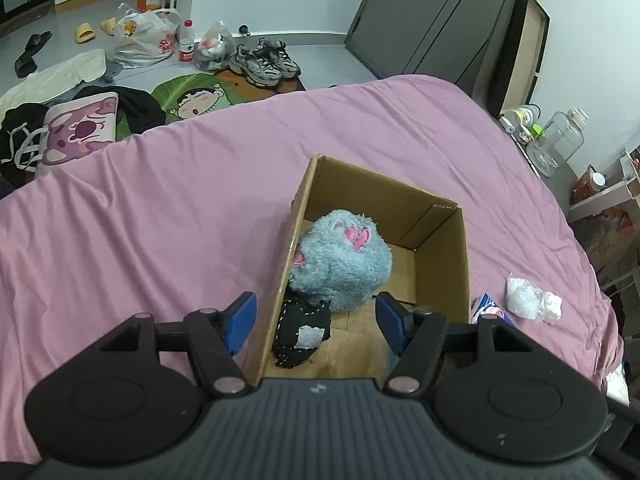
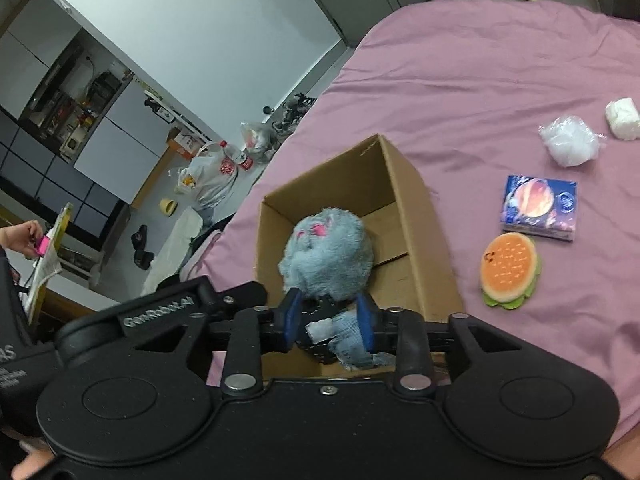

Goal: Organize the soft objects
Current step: 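Carry the black patch and denim heart with both grippers over the box, then open both grippers to drop the patch and denim heart into the box, then move both grippers toward the orange burger plush, then grasp the orange burger plush with the left gripper while the right grasps the blue tissue pack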

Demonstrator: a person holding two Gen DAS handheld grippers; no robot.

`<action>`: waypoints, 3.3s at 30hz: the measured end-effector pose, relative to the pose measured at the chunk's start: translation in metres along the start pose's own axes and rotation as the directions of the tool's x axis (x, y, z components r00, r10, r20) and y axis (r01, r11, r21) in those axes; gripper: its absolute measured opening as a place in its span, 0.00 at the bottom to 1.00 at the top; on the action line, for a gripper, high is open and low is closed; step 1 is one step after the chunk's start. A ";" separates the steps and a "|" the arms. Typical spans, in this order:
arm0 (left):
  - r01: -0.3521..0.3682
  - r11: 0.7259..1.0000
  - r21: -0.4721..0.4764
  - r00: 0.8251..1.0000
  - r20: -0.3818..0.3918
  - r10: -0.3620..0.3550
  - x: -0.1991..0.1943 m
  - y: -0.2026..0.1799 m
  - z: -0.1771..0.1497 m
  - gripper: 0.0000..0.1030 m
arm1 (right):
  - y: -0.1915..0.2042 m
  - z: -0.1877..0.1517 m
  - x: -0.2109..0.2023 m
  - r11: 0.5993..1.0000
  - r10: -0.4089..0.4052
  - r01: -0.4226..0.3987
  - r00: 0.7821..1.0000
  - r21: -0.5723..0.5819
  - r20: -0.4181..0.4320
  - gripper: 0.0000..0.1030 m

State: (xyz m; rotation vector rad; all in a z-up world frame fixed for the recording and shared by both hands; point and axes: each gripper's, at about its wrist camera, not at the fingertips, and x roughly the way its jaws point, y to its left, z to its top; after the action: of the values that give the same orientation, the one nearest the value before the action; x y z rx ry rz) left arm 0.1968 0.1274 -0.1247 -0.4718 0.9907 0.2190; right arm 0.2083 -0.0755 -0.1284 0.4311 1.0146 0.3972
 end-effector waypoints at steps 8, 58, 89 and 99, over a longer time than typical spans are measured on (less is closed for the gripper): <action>-0.027 0.999 0.025 0.999 0.033 0.026 -0.016 -0.013 -0.005 0.74 | -0.016 0.002 -0.029 1.000 -0.017 0.017 0.999 0.000 0.049 0.45; -0.040 0.961 0.272 0.999 -0.009 0.044 0.025 -0.183 -0.064 0.72 | -0.202 0.049 -0.050 0.984 -0.033 0.020 0.997 0.175 0.070 0.67; -0.155 0.894 0.421 0.969 -0.110 0.220 0.126 -0.219 -0.096 0.57 | -0.231 0.061 0.006 0.968 -0.018 0.029 0.999 0.248 -0.043 0.67; -0.162 0.915 0.370 0.974 -0.087 0.207 0.117 -0.204 -0.086 0.24 | -0.227 0.062 0.033 0.970 0.005 0.019 0.995 0.242 -0.099 0.55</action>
State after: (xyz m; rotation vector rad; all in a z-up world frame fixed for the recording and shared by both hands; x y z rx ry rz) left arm 0.2736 -0.0969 -0.2053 -0.0529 1.1710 0.1725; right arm 0.3050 -0.2606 -0.2417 0.6327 1.1666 0.2906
